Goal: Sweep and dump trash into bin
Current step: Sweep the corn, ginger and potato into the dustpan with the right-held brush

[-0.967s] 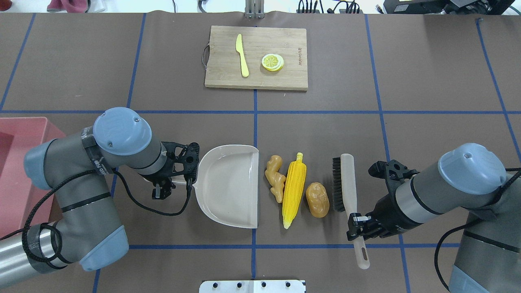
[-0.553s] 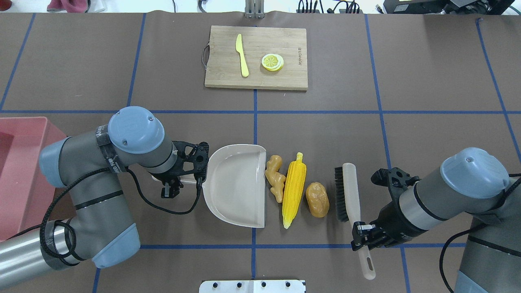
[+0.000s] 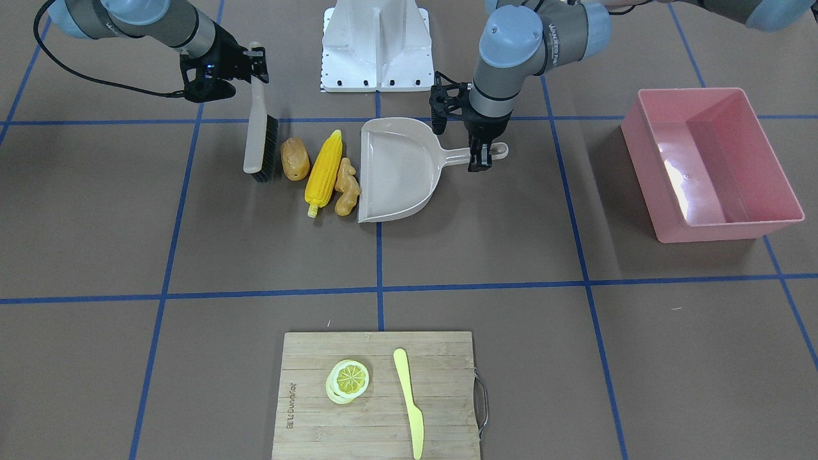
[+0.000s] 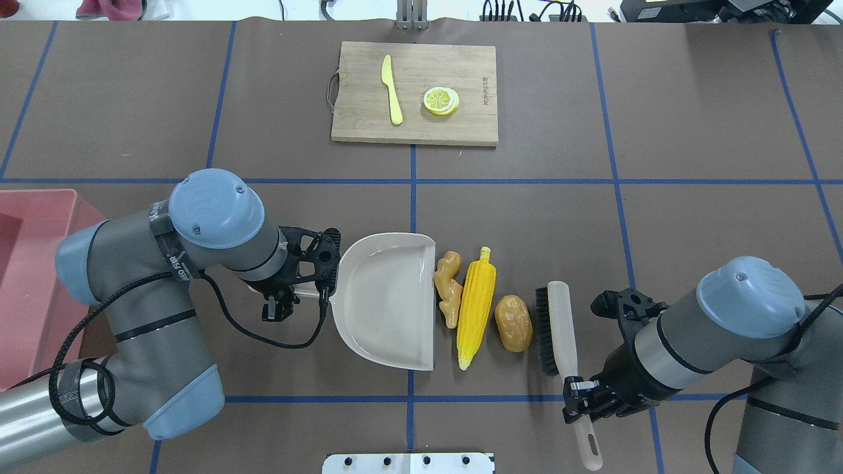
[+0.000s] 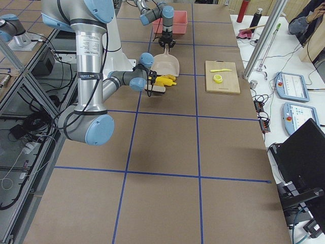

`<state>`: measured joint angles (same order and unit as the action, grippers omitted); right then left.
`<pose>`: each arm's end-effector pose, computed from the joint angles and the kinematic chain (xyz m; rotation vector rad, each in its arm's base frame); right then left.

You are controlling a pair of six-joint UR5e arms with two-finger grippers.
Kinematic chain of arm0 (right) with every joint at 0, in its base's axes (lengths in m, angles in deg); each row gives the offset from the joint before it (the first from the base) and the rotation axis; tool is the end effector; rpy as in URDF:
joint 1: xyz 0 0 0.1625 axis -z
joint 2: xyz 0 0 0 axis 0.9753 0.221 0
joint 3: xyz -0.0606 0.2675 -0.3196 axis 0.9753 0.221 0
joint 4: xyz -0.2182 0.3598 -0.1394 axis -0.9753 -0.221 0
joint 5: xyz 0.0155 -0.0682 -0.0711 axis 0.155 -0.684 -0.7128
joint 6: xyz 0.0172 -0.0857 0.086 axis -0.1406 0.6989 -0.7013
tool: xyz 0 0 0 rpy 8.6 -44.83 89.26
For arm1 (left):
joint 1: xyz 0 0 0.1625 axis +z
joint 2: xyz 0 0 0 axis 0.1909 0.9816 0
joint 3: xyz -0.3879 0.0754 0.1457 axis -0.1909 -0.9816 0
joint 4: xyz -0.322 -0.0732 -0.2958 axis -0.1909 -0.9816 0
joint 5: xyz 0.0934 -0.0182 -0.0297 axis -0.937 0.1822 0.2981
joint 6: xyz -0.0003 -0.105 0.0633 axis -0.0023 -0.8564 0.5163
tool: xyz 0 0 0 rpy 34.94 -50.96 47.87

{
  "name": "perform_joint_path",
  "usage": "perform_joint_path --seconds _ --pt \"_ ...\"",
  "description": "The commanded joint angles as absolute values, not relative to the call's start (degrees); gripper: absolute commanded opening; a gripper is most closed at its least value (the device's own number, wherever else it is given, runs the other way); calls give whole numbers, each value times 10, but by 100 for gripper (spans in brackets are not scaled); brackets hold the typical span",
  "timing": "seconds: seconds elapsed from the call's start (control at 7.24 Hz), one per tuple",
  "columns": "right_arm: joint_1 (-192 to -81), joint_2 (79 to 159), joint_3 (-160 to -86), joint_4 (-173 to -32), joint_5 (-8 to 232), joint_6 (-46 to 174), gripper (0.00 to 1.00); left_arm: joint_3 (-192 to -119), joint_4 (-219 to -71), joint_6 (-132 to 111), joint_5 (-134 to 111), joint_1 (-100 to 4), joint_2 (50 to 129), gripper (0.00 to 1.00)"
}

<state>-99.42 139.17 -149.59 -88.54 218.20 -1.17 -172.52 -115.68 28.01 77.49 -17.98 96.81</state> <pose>-0.4448 -0.2416 0.3439 -0.3544 -1.0715 -0.1214 0.5175 -0.3907 0.2569 0.6484 0.6155 1.5166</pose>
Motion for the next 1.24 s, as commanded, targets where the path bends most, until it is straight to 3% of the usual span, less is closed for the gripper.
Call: perform_joint_path --seconds 0.0,1.11 --pt "-980 1366 -1479 -889 2172 -13 0 -1727 -1156 279 775 -179 967 0" --pt "-968 1302 -1438 -891 2155 -16 0 -1711 -1155 279 772 -163 969 0"
